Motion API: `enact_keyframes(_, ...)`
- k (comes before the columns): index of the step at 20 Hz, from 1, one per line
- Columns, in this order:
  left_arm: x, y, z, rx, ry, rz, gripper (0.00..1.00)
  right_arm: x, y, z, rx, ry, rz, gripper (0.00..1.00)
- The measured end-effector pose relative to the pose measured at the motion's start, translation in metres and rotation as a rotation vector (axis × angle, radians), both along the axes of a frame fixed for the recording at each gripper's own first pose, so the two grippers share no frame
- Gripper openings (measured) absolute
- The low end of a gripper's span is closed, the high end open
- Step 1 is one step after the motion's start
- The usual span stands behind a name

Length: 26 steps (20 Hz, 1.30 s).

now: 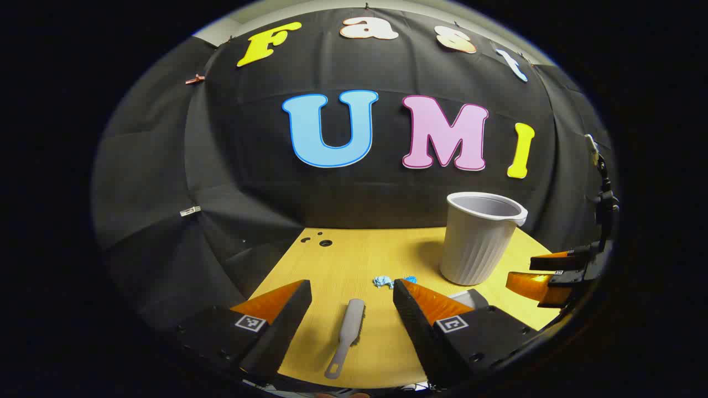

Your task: Pick up the small broom and dustpan from the desktop, sweep the trash into the dustpan with the broom, and then empty the trash into the garbage bin.

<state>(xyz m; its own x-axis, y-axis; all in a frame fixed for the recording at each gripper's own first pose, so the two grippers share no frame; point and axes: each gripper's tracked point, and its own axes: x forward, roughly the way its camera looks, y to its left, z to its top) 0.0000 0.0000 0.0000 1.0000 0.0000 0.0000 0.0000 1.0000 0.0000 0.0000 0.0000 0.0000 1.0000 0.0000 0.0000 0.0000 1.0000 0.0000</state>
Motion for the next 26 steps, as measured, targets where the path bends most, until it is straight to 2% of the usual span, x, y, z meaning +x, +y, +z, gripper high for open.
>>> enact_keyframes(6, 0.030, 0.015, -0.007, -0.010, 0.041, -0.029, 0.96, 0.015, 0.009, -0.012, 0.027, 0.066, -0.024, 0.99)
enact_keyframes(12, 0.046, 0.026, -0.044, -0.084, 0.149, -0.078, 0.96, 0.020, 0.020, -0.023, 0.027, 0.116, -0.037, 0.99)
enact_keyframes(16, 0.055, 0.028, -0.070, -0.086, 0.217, -0.101, 0.96, 0.025, 0.023, -0.029, 0.037, 0.145, -0.045, 0.99)
enact_keyframes(23, 0.081, 0.022, -0.147, -0.064, 0.458, -0.159, 0.96, 0.023, 0.024, -0.038, 0.051, 0.190, -0.064, 0.99)
enact_keyframes(26, 0.102, 0.024, -0.210, -0.012, 0.630, -0.154, 0.96, 0.016, 0.016, -0.054, 0.064, 0.234, -0.096, 0.99)
